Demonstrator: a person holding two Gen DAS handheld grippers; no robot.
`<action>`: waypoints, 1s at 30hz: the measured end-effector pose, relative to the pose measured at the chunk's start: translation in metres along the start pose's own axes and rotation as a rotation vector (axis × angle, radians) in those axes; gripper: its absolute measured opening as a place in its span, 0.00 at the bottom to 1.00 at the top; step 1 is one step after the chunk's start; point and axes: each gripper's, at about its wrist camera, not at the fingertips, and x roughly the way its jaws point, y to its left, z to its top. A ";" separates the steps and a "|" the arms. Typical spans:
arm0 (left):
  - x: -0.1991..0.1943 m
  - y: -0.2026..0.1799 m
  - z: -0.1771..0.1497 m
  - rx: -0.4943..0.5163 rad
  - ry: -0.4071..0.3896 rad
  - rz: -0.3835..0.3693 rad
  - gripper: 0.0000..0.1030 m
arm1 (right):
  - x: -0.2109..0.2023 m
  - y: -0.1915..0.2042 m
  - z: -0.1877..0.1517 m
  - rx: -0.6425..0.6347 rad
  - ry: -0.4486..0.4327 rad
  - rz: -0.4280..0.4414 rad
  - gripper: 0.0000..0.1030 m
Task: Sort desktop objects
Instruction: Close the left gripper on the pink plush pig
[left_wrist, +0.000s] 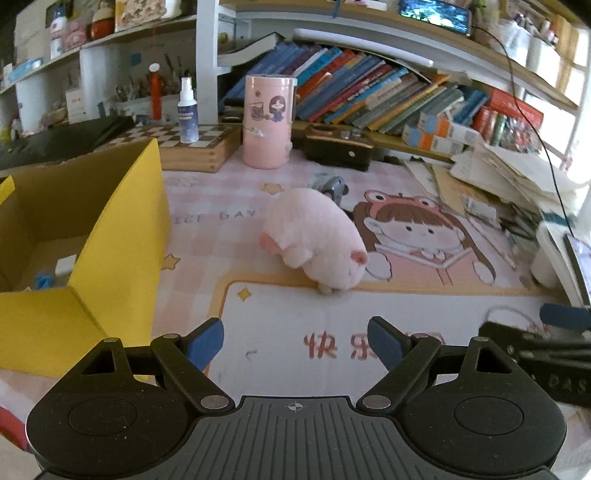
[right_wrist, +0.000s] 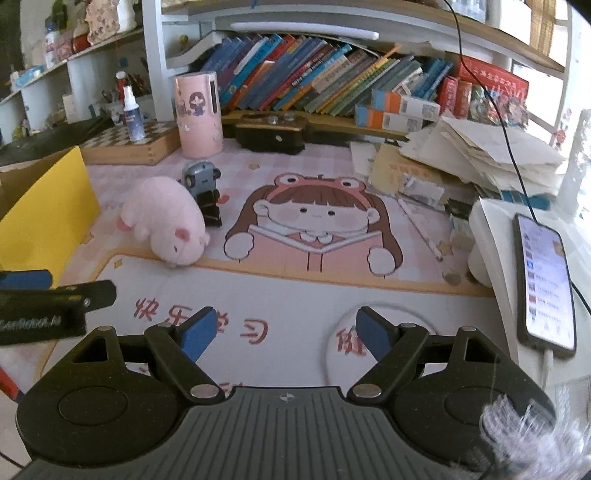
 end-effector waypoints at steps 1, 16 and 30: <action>0.003 -0.001 0.003 -0.007 0.001 0.002 0.85 | 0.000 -0.002 0.002 -0.001 -0.007 0.008 0.79; 0.051 -0.017 0.042 -0.042 -0.013 0.049 0.85 | 0.009 -0.031 0.015 0.007 -0.043 0.078 0.78; 0.093 -0.009 0.060 -0.170 0.021 0.039 0.88 | 0.013 -0.040 0.019 -0.019 -0.043 0.099 0.78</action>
